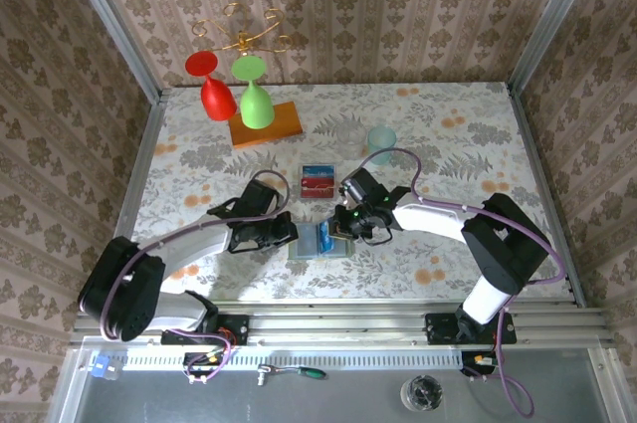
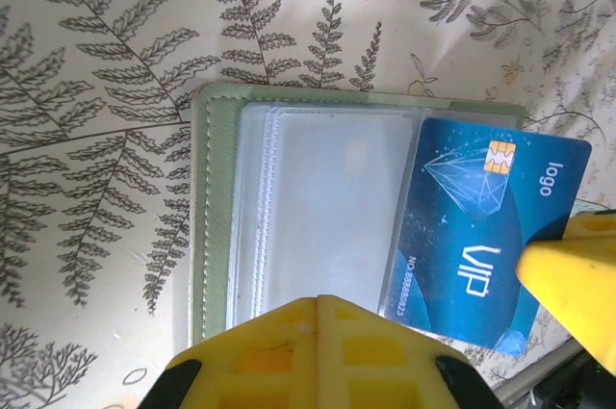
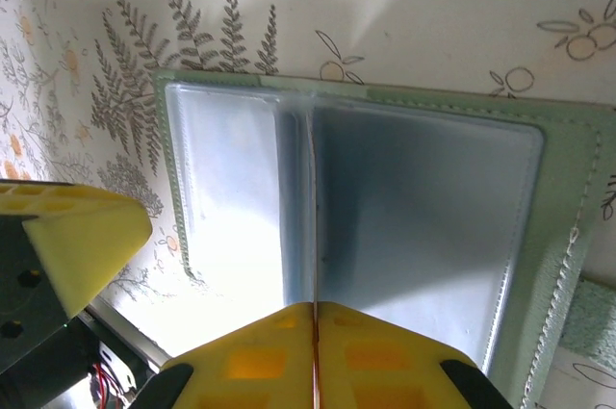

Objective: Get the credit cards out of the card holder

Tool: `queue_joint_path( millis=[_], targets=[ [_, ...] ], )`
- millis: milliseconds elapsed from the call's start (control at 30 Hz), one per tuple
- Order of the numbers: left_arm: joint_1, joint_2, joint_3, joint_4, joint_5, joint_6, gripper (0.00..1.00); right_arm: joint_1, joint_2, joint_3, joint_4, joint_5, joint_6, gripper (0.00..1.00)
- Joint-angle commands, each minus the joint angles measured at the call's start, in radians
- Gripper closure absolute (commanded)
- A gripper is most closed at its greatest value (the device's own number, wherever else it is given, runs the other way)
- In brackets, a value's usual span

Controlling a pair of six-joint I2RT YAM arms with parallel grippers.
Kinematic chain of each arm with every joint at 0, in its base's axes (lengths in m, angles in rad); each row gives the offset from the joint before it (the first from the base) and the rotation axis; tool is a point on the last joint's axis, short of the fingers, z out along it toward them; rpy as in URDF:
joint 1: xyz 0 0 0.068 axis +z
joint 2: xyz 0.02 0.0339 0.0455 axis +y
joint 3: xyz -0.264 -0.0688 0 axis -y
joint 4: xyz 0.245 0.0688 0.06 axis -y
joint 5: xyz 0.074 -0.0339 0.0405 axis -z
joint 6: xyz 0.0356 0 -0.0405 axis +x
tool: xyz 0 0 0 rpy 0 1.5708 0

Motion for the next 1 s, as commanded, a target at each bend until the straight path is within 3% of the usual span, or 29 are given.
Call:
queue_joint_path(
  millis=[0, 300, 567, 767, 967],
  targets=[
    [0.012, -0.033, 0.018, -0.06, -0.005, 0.026, 1.0, 0.005, -0.032, 0.039, -0.066, 0.04, -0.026, 0.9],
    [0.02, -0.029, 0.008, -0.057, -0.011, 0.024, 1.0, 0.003, -0.026, 0.149, -0.243, 0.092, -0.189, 0.93],
    [0.044, -0.016, 0.002, -0.057, -0.01, 0.046, 1.0, 0.003, 0.03, 0.314, -0.47, 0.121, -0.65, 0.95],
    [0.048, -0.031, 0.0, -0.055, -0.009, 0.059, 1.0, 0.018, 0.075, 0.429, -0.63, 0.243, -1.087, 0.98],
    [0.049, -0.097, 0.001, -0.084, -0.048, 0.081, 0.96, 0.016, 0.123, 0.524, -0.72, 0.354, -1.359, 0.99]
  ],
)
